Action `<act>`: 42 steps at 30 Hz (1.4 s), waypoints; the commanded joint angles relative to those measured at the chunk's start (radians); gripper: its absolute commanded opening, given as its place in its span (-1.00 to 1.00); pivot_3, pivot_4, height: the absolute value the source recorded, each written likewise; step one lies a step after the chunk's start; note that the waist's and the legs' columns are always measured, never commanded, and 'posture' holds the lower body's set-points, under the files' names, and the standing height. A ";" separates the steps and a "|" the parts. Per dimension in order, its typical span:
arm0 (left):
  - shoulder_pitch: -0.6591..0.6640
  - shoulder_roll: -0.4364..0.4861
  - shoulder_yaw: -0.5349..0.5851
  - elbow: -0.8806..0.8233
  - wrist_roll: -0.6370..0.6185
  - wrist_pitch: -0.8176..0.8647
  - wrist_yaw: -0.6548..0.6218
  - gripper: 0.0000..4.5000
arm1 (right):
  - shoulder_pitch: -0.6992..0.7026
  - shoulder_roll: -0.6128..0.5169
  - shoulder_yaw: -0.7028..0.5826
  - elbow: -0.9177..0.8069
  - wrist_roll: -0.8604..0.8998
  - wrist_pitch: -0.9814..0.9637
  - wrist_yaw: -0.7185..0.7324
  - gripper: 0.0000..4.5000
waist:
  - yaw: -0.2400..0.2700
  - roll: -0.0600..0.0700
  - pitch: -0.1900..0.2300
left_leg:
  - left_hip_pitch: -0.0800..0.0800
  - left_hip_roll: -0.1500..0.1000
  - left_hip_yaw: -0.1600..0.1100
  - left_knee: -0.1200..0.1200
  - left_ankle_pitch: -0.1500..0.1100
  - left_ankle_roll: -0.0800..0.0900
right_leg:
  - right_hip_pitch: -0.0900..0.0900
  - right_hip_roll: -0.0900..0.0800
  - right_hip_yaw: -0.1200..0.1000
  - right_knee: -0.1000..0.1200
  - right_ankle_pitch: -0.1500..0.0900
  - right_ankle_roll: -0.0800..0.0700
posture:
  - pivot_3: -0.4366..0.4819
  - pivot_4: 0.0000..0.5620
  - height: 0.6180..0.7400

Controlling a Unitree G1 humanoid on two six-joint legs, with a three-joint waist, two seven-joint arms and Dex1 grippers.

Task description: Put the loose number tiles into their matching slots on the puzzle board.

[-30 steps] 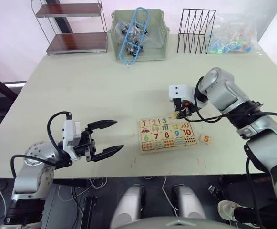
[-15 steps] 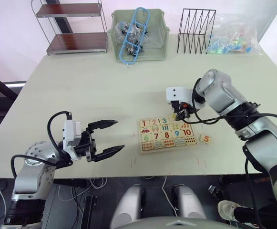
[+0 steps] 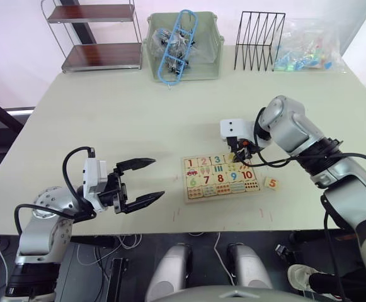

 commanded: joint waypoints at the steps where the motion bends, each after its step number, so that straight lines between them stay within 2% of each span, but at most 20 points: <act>1: 0.003 0.001 0.026 -0.030 -0.025 -0.006 0.004 1.00 | -0.008 0.005 -0.005 -0.016 -0.005 0.002 -0.003 -0.61 | 0.000 0.000 0.000 | 0.000 0.000 0.000 0.000 0.000 0.000 | 0.000 0.000 0.000 0.000 0.000 0.000 | -0.05 -0.47 0.99; 18: 0.013 -0.003 0.023 -0.037 -0.025 -0.005 0.008 1.00 | -0.009 0.015 -0.008 0.000 -0.002 -0.029 -0.006 -0.61 | -0.001 0.000 0.000 | 0.000 0.000 0.000 0.000 0.000 0.000 | 0.000 0.000 0.000 0.000 0.000 0.000 | -0.05 -0.47 0.99; 20: 0.012 -0.003 0.022 -0.037 -0.025 -0.005 0.006 1.00 | -0.009 0.015 -0.009 0.001 -0.002 -0.034 -0.005 -0.16 | -0.001 0.000 0.000 | 0.000 0.000 0.000 0.000 0.000 0.000 | 0.000 0.000 0.000 0.000 0.000 0.000 | -0.05 -0.47 0.99; 22: 0.010 -0.003 0.020 -0.034 -0.024 -0.006 0.005 1.00 | -0.011 0.014 -0.011 0.003 -0.003 -0.038 -0.005 0.18 | -0.001 0.000 0.000 | 0.000 0.000 0.000 0.000 0.000 0.000 | 0.000 0.000 0.000 0.000 0.000 0.000 | -0.05 -0.47 0.99; 25: 0.008 -0.004 0.019 -0.032 -0.024 -0.007 0.003 1.00 | -0.014 0.017 -0.014 0.007 -0.002 -0.038 -0.007 0.87 | -0.001 0.000 0.000 | 0.000 0.000 0.000 0.000 0.000 0.000 | 0.000 0.000 0.000 0.000 0.000 0.000 | -0.05 -0.47 0.99; 26: 0.007 -0.004 0.019 -0.031 -0.024 -0.007 0.002 1.00 | -0.016 0.018 -0.016 0.009 -0.001 -0.037 -0.008 0.97 | -0.001 0.000 0.000 | 0.000 0.000 0.000 0.000 0.000 0.000 | 0.000 0.000 0.000 0.000 0.000 0.000 | -0.05 -0.47 0.99; 32: 0.002 -0.005 0.018 -0.027 -0.022 -0.007 0.000 1.00 | -0.030 0.007 -0.036 0.011 0.013 -0.029 0.004 0.97 | -0.001 0.000 0.000 | 0.000 0.000 0.000 0.000 0.000 0.000 | 0.000 0.000 0.000 0.000 0.000 0.000 | -0.05 -0.47 0.99; 41: -0.012 -0.005 0.016 -0.016 -0.020 -0.008 -0.007 1.00 | 0.021 -0.036 -0.162 -0.047 0.117 0.018 -0.017 0.97 | 0.000 0.000 0.000 | 0.000 0.000 0.000 0.000 0.000 0.000 | 0.000 0.000 0.000 0.000 0.000 0.000 | -0.05 -0.47 0.99; 42: -0.013 -0.004 0.016 -0.015 -0.020 -0.007 -0.009 1.00 | 0.031 -0.040 -0.178 -0.050 0.127 0.017 -0.026 0.87 | 0.000 0.000 0.000 | 0.000 0.000 0.000 0.000 0.000 0.000 | 0.000 0.000 0.000 0.000 0.000 0.000 | -0.05 -0.47 0.99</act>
